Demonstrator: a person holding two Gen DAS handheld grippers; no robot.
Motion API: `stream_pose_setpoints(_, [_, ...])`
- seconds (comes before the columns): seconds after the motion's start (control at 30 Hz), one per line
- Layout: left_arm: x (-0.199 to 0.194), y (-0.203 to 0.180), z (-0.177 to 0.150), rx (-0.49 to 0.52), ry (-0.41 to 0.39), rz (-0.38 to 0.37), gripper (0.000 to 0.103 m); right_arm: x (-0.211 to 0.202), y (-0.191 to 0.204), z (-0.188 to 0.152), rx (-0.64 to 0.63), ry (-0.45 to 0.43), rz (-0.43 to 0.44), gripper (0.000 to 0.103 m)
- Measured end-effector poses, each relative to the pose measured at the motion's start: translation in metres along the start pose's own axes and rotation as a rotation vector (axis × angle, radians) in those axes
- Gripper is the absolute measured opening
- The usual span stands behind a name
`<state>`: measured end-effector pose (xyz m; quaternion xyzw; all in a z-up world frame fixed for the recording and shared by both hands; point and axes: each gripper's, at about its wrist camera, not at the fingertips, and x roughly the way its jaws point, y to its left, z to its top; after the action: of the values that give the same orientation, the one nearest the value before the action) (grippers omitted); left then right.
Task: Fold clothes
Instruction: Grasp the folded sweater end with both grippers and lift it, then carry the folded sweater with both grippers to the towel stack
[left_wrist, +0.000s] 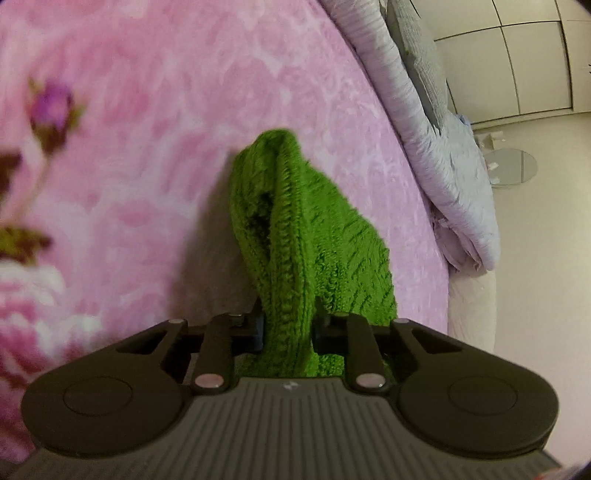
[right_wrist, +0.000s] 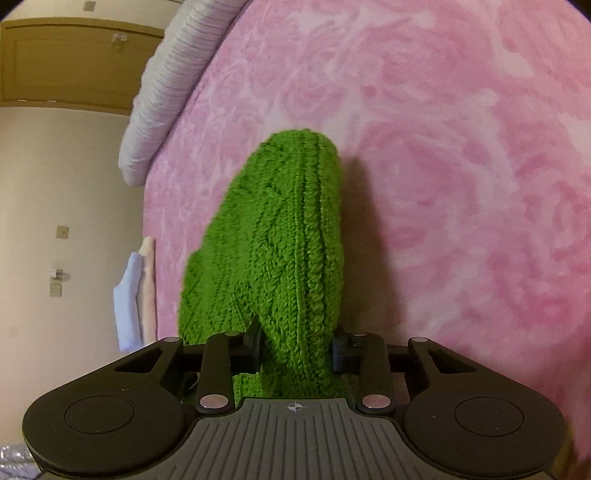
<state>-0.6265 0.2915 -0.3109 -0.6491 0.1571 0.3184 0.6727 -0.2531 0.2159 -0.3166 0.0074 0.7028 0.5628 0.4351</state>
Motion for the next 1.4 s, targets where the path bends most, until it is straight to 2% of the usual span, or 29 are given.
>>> stream_pose_setpoints(0.13, [-0.049, -0.04, 0.017, -0.002, -0.03, 0.034, 0.017, -0.02, 0.051, 0.003, 0.004, 0.02, 0.016, 0.031])
stream_pose_setpoints(0.23, [-0.095, -0.064, 0.028, 0.004, -0.084, 0.044, 0.017, -0.029, 0.095, 0.005, -0.01, 0.042, 0.045, 0.031])
stream_pose_setpoints(0.43, [-0.179, -0.085, 0.053, -0.008, -0.208, 0.028, 0.017, -0.018, 0.193, 0.004, -0.094, 0.08, 0.129, 0.032])
stream_pose_setpoints(0.57, [-0.23, -0.072, 0.083, 0.002, -0.256, 0.022, 0.017, 0.011, 0.246, -0.01, -0.146, 0.086, 0.154, 0.032])
stream_pose_setpoints(0.7, [-0.293, -0.032, 0.128, 0.027, -0.273, 0.002, 0.017, 0.059, 0.299, -0.034, -0.167, 0.078, 0.185, 0.032])
stream_pose_setpoints(0.8, [-0.342, 0.007, 0.173, 0.045, -0.27, -0.008, 0.017, 0.108, 0.343, -0.058, -0.166, 0.051, 0.202, 0.032])
stream_pose_setpoints(0.93, [-0.402, 0.055, 0.239, 0.088, -0.248, 0.018, 0.017, 0.181, 0.399, -0.09, -0.112, 0.034, 0.201, 0.032])
stream_pose_setpoints(1.03, [-0.431, 0.087, 0.286, 0.112, -0.232, 0.037, 0.017, 0.235, 0.438, -0.106, -0.095, 0.024, 0.206, 0.032])
stream_pose_setpoints(1.2, [-0.451, 0.136, 0.349, 0.109, -0.219, 0.079, 0.017, 0.318, 0.482, -0.111, -0.086, 0.032, 0.18, 0.032])
stream_pose_setpoints(1.4, [-0.437, 0.179, 0.423, 0.146, -0.216, 0.093, 0.017, 0.403, 0.505, -0.091, -0.12, 0.043, 0.144, 0.032])
